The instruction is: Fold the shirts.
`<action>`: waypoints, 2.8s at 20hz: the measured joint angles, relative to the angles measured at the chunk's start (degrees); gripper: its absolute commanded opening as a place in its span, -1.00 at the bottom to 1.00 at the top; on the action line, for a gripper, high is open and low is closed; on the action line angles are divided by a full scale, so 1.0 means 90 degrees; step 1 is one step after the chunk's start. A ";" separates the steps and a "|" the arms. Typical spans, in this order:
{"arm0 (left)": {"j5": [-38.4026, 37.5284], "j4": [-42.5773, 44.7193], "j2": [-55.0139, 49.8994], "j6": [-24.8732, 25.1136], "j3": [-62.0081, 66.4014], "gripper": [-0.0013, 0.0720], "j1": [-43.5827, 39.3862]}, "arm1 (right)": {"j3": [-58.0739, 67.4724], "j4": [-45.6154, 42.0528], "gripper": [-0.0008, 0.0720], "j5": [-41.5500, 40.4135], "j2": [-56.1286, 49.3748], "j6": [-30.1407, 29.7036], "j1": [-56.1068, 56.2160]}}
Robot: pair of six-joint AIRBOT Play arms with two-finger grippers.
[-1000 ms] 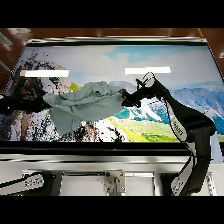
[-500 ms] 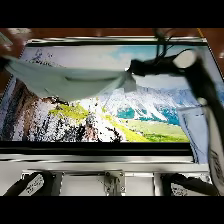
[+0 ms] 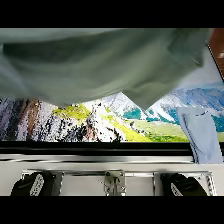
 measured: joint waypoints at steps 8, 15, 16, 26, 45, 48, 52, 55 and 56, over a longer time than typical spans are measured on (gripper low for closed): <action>-0.1338 0.1047 0.0146 -0.0413 -0.0185 -0.85 -0.0005 | -0.0010 -0.1557 -0.82 0.2273 0.0342 0.2008 0.0002; -0.1744 0.1362 -0.1107 -0.0454 -0.1557 -0.85 -0.0007 | -0.0015 -0.2341 -0.82 0.3079 -0.1797 0.2484 0.0007; -0.1749 0.1399 -0.1472 -0.0452 -0.1685 -0.85 -0.0007 | -0.0015 -0.2375 -0.82 0.2912 -0.2222 0.2484 0.0007; -0.1552 0.0872 -0.5319 -0.0423 -0.1987 -0.85 -0.0209 | -0.0017 -0.1987 -0.81 -0.0114 -0.5999 0.2601 -0.0005; -0.3572 0.1297 -0.6025 -0.0345 -0.3956 0.88 0.2108 | -0.2086 -0.1239 0.54 0.3555 -0.5158 0.0942 -0.1831; -0.3262 0.1287 -0.5967 -0.0187 -0.4634 0.88 0.2076 | -0.2647 -0.0675 0.54 0.3405 -0.5095 0.0680 -0.1894; -0.2759 0.1005 -0.5969 -0.0114 -0.5110 0.85 0.1707 | -0.2892 -0.0350 0.54 0.3245 -0.5066 0.0542 -0.1928; -0.2455 0.0874 -0.6016 -0.0126 -0.5289 0.84 0.1355 | -0.2951 -0.0221 0.54 0.3160 -0.5059 0.0522 -0.1936; -0.2426 0.0845 -0.6047 -0.0160 -0.5319 0.84 0.1253 | -0.2963 -0.0182 0.54 0.3133 -0.5059 0.0515 -0.1936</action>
